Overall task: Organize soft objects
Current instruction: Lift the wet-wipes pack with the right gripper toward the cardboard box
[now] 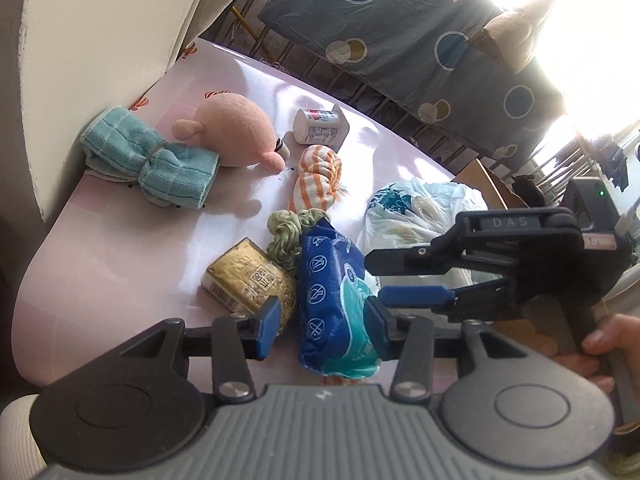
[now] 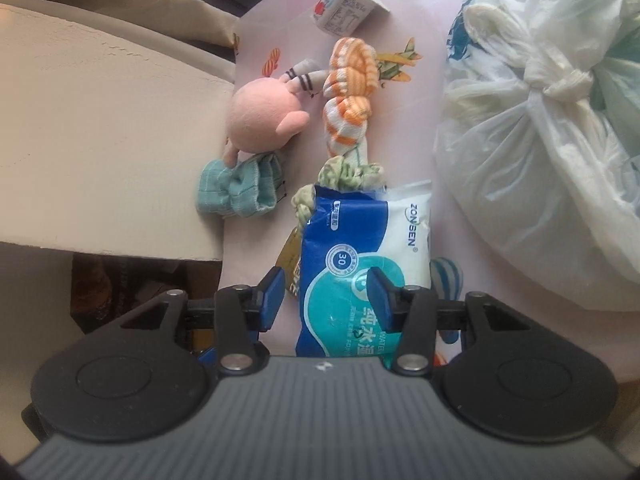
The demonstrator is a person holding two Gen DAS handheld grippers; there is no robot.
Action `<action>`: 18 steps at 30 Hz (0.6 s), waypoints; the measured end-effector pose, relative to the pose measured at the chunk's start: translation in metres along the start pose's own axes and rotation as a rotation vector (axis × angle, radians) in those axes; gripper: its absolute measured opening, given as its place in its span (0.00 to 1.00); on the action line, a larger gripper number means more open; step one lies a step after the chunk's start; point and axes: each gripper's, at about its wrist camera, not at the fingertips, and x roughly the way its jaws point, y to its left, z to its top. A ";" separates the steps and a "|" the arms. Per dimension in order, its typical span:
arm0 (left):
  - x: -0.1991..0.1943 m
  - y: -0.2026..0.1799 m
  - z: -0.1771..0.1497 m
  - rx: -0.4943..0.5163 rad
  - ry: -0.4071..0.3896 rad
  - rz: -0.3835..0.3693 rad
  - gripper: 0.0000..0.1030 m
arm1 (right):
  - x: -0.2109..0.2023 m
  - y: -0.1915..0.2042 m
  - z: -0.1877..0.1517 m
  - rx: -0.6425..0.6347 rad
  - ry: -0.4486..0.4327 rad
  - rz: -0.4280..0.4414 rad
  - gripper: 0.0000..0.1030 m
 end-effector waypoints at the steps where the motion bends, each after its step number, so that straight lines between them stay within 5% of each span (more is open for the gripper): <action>1: -0.001 -0.001 0.000 0.001 -0.001 0.003 0.47 | 0.001 -0.002 -0.003 0.010 -0.006 0.015 0.43; 6: 0.002 -0.010 0.001 0.032 -0.006 0.015 0.48 | -0.011 -0.021 -0.013 0.027 -0.106 0.051 0.44; 13: 0.020 -0.029 -0.003 0.103 0.005 0.021 0.46 | -0.009 -0.071 -0.028 0.120 -0.203 0.100 0.59; 18: 0.035 -0.033 -0.009 0.110 0.028 0.047 0.25 | 0.013 -0.088 -0.036 0.177 -0.188 0.135 0.59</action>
